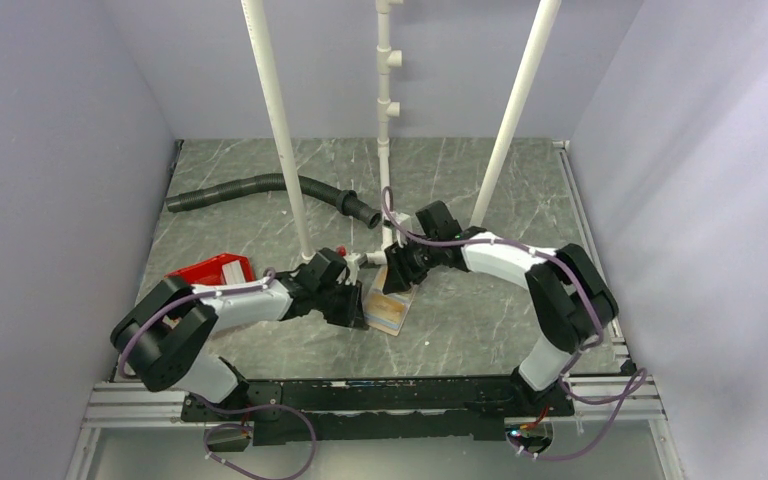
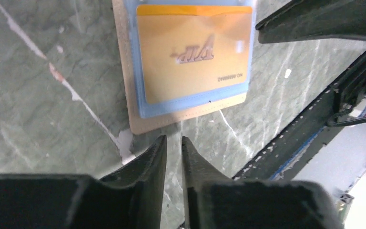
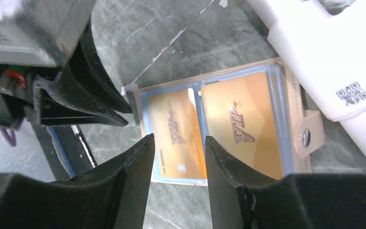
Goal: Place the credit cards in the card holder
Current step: Insert the credit card into the card holder.
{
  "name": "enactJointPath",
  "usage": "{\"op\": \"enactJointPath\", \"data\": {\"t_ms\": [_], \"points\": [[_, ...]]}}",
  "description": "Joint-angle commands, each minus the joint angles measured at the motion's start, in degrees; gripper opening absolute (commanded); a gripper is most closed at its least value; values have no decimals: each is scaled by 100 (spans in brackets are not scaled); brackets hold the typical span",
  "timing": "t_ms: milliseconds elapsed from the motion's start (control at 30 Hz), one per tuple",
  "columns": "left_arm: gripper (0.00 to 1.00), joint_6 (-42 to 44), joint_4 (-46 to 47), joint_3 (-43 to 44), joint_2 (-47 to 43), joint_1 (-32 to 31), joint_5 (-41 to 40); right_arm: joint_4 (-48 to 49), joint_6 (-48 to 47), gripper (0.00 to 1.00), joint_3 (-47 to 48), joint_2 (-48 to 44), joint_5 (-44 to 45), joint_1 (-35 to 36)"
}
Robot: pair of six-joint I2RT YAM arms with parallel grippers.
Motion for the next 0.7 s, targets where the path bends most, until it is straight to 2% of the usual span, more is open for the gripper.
{"op": "enactJointPath", "data": {"t_ms": [0, 100, 233, 333, 467, 667], "points": [[29, -54, -276, -10, -604, 166, 148, 894, 351, 47, -587, -767, 880, 274], [37, -304, -123, -97, -865, 358, 357, 1304, 305, 47, -966, -967, 1367, 699], [43, -635, -90, 22, -876, 577, 442, 1473, 580, 30, -1120, -1018, 2283, 1185], [45, -770, -185, 243, -728, 678, 488, 1648, 1093, 29, -1307, -1123, 2757, 1204], [46, -863, 1, 323, -430, 707, 580, 1799, 1626, 29, -1621, -1297, 3042, 1218], [46, -779, 79, 498, -17, 764, 590, 1879, 2027, 22, -1867, -1057, 3080, 1218]]}}
